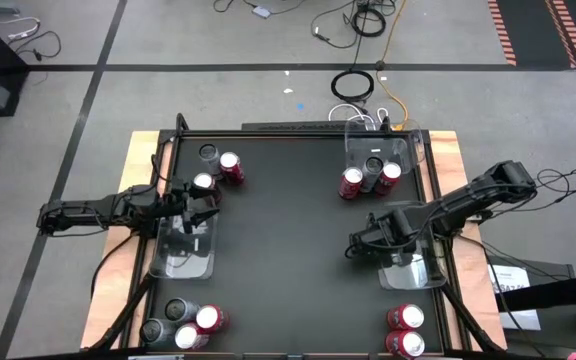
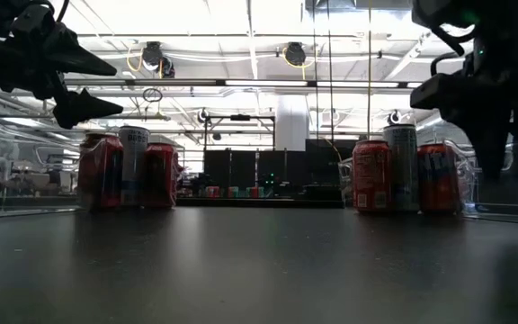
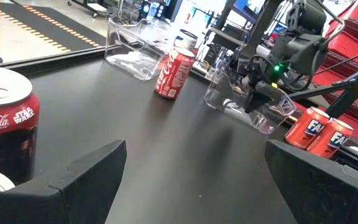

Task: Sort soda cans
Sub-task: Move the bottom right transparent bin to the center of the table

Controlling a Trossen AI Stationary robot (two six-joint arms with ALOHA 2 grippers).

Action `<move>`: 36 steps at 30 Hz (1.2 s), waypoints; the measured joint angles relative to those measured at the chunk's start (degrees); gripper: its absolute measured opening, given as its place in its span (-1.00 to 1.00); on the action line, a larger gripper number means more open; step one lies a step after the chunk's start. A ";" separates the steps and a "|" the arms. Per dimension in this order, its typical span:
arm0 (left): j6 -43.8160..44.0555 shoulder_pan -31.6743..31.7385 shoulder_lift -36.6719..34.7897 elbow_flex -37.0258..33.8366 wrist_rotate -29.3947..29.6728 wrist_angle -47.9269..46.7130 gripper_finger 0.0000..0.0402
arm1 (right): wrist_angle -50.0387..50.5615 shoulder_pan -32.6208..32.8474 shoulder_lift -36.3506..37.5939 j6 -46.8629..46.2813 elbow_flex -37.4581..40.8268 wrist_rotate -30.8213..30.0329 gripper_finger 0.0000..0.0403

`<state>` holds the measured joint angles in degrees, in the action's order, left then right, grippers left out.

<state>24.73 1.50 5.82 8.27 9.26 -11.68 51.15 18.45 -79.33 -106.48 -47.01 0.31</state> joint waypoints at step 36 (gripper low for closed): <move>-0.04 -0.01 0.00 0.00 0.24 0.00 0.94 | 8.52 -9.73 -45.00 21.99 -65.78 -3.62 -1.00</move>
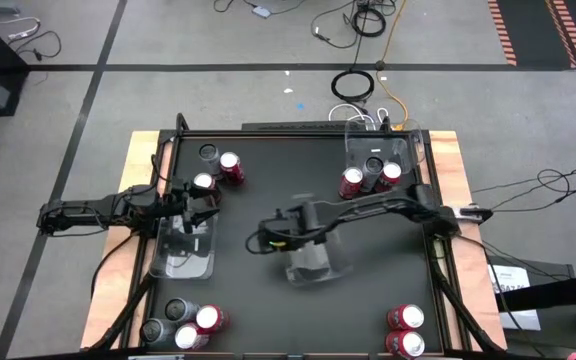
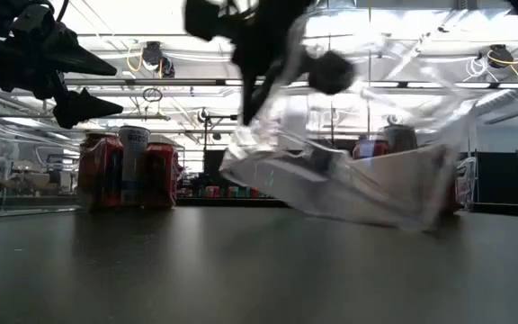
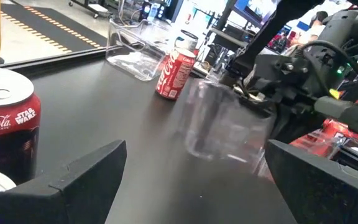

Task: Sort soda cans
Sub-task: Move the bottom right transparent bin to the center of the table

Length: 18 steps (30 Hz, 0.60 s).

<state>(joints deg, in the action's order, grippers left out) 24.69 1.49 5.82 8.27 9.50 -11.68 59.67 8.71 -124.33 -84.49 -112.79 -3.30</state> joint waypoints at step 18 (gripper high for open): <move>0.07 -0.01 0.00 -0.02 0.00 0.00 0.94 | 0.68 -6.00 -8.44 0.10 -7.28 -0.05 -0.89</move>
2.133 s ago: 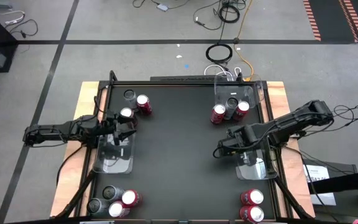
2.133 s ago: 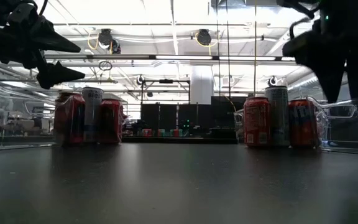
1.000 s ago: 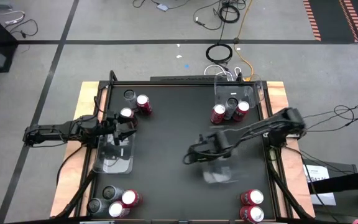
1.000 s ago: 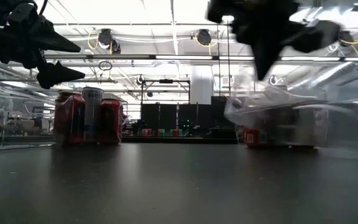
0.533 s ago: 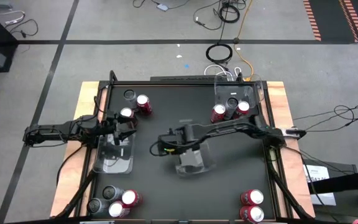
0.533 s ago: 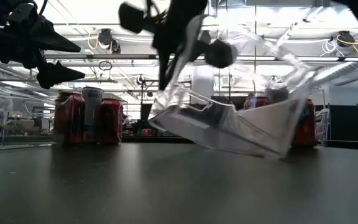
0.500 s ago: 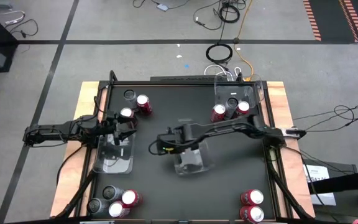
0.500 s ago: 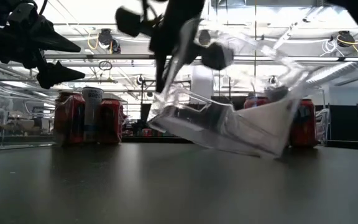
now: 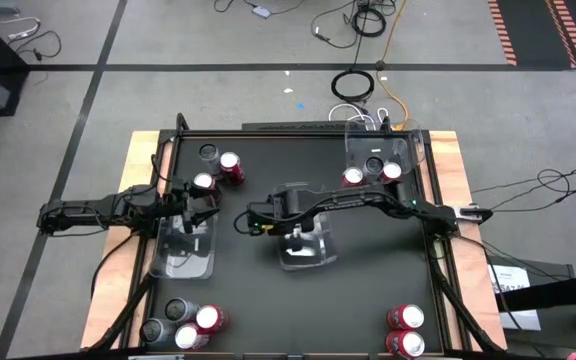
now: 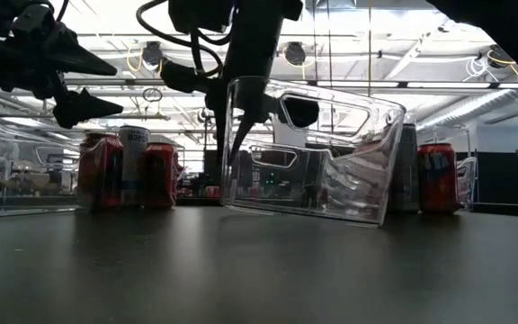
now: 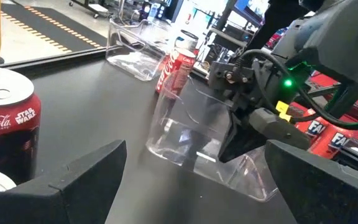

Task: Sort soda cans
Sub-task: Move the bottom right transparent bin to the center of the table, then move the bottom left transparent bin to the left of the bottom right transparent bin

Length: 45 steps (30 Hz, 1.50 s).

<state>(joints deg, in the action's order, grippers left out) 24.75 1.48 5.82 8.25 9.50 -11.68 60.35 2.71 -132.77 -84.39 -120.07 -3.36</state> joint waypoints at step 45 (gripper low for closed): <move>0.39 0.00 0.02 0.02 0.00 0.58 0.94 | 11.82 5.28 22.84 46.02 0.02 -5.81 -0.39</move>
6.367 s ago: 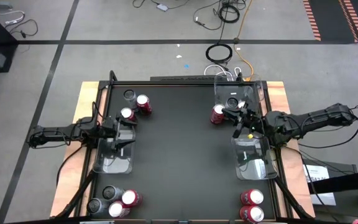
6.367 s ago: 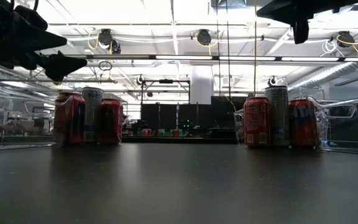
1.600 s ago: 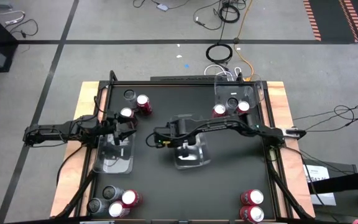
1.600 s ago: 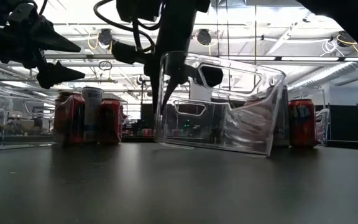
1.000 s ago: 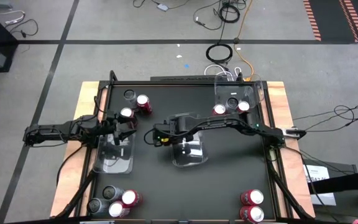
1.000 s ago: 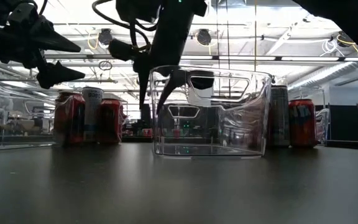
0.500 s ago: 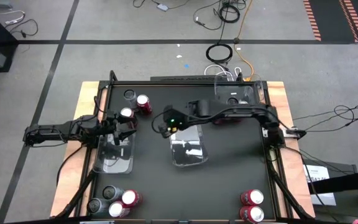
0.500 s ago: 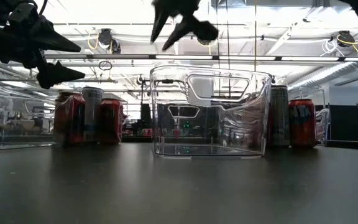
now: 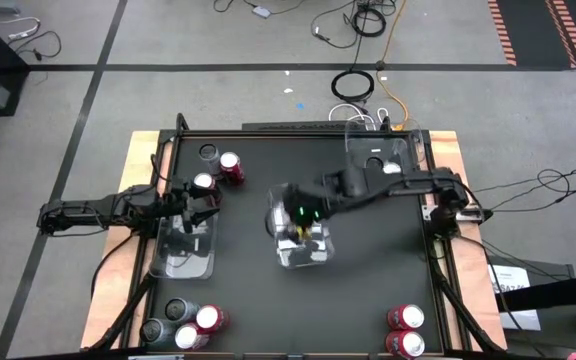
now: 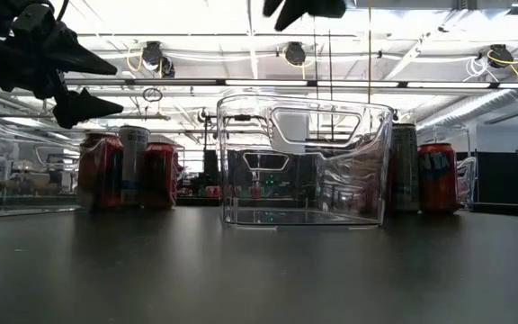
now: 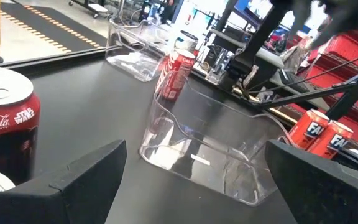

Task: Sort soda cans
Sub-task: Move the bottom left transparent bin to the left of the bottom right transparent bin

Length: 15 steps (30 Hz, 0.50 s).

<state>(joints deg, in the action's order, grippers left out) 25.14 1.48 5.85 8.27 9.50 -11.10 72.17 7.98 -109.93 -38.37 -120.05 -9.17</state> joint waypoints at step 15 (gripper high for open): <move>5.85 0.00 0.11 2.15 -0.14 2.99 0.94 | -3.65 12.88 1.87 -8.43 13.74 -8.21 -0.50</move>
<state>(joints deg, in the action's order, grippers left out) 30.99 1.48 5.96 10.42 9.36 -8.12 68.52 20.86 -108.06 -46.80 -106.31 -17.38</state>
